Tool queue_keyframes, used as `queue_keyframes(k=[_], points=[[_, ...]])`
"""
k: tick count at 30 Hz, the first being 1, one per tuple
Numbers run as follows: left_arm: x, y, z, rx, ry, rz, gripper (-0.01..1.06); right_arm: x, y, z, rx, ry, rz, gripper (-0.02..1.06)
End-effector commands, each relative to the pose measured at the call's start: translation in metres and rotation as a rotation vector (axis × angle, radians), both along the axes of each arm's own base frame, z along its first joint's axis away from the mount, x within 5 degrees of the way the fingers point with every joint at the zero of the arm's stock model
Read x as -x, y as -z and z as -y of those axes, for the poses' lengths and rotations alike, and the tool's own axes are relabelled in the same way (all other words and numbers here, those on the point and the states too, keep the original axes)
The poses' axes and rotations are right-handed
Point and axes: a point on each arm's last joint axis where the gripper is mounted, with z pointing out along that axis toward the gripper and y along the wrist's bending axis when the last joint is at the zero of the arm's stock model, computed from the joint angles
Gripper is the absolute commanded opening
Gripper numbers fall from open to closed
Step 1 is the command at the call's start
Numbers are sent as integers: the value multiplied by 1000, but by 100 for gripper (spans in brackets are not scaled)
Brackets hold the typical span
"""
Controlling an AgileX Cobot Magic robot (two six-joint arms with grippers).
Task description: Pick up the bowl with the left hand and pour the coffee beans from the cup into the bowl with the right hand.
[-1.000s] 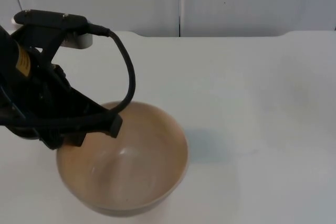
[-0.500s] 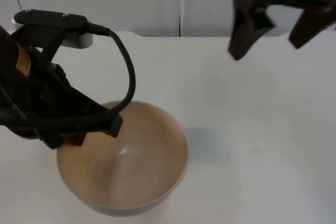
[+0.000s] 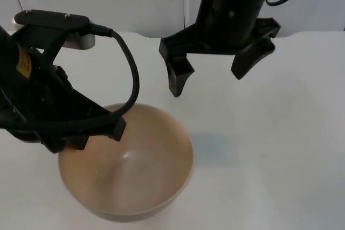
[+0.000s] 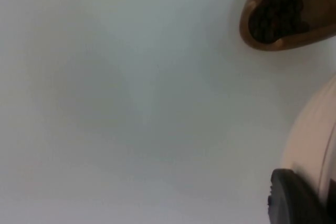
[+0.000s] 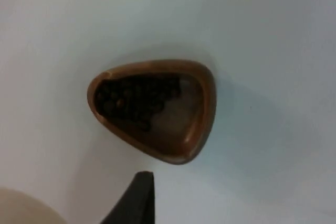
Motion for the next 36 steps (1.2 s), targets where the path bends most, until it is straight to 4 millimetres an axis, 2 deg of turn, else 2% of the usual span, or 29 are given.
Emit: queue_keyframes(k=[1,7,11,15,36], points=[[1,-1,2,15,2,7,0,-3,5,-4,-19,28,8,99],[1,-1,2,18,2,10,0,-6,15,-7,-27,51,9,97],[1,-1,3,18,2,11,0,-9,34,-9,-7,73,-23,97],[1,-1,3,20,0,10,0,-9,42,-13,0,68,-22,96],[1,-1,3,20,0,10,0,-9,45,-16,20,89,-3,94]])
